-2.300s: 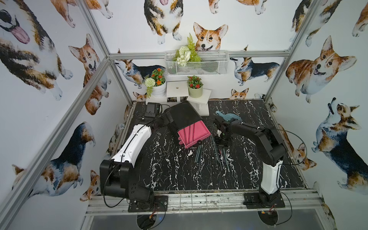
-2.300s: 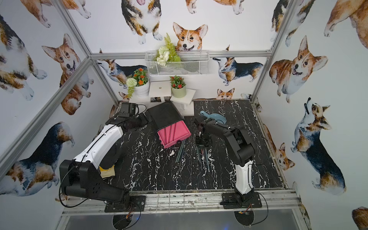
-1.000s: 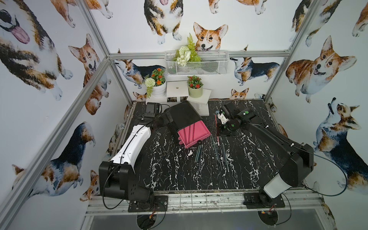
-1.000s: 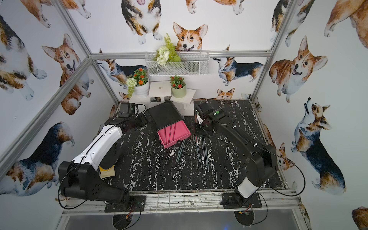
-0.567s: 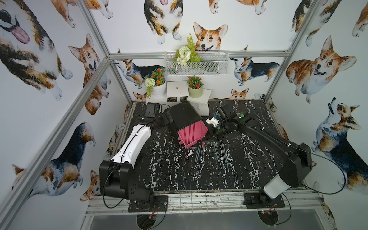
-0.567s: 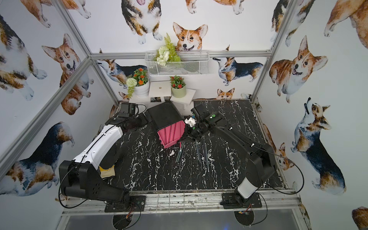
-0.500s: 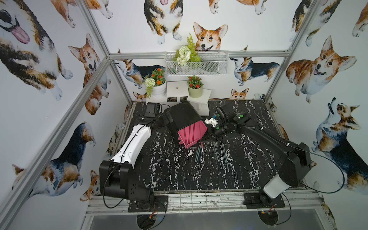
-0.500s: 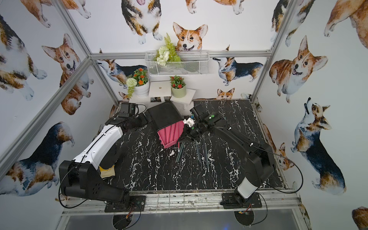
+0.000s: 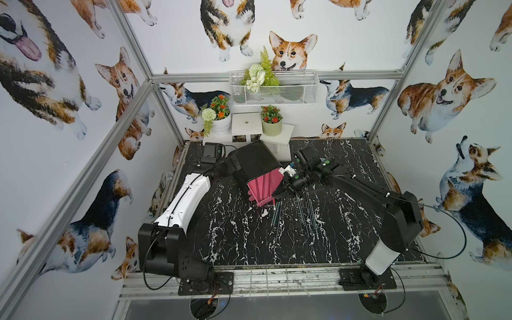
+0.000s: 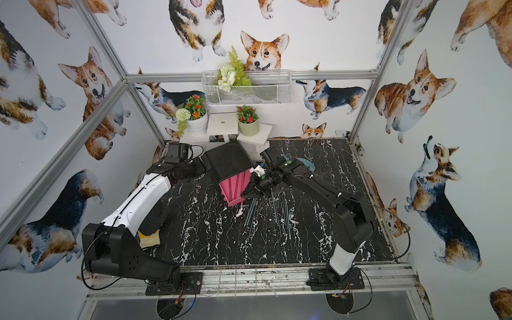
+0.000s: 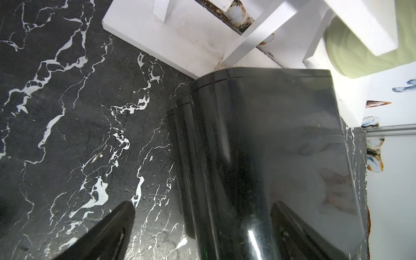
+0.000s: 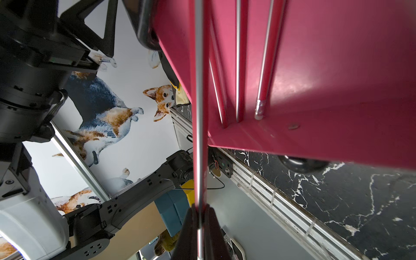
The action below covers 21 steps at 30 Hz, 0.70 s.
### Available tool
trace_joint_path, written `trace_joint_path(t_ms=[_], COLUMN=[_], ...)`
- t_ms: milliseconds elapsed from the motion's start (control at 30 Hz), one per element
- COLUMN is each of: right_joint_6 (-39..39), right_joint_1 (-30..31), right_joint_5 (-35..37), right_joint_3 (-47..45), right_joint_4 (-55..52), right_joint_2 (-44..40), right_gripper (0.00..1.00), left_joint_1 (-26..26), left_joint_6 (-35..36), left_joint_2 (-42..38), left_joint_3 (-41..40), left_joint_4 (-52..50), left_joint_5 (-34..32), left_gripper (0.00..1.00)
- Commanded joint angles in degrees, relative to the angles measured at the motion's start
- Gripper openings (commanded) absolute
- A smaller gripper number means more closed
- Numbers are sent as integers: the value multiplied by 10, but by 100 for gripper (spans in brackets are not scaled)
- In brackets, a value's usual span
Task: Please place the pencils in the drawer according to their color
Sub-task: Place the pencil in the drawer.
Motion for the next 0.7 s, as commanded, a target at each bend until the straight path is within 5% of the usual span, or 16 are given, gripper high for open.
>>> trace_joint_path(t_ms=[0,667], right_joint_6=[12,0], right_joint_1=[2,-4], right_joint_5=[-12,37], right_joint_3=[0,85], right_joint_4=[24,-2], right_joint_2=[4,87], right_gripper=[0,0], left_joint_1=[1,1], left_joint_6=[6,9], left_joint_2=[-4,-2], left_joint_3=[4,2], left_joint_4=[-2,1], left_joint_5=[-3,-1], left_gripper=[100,100])
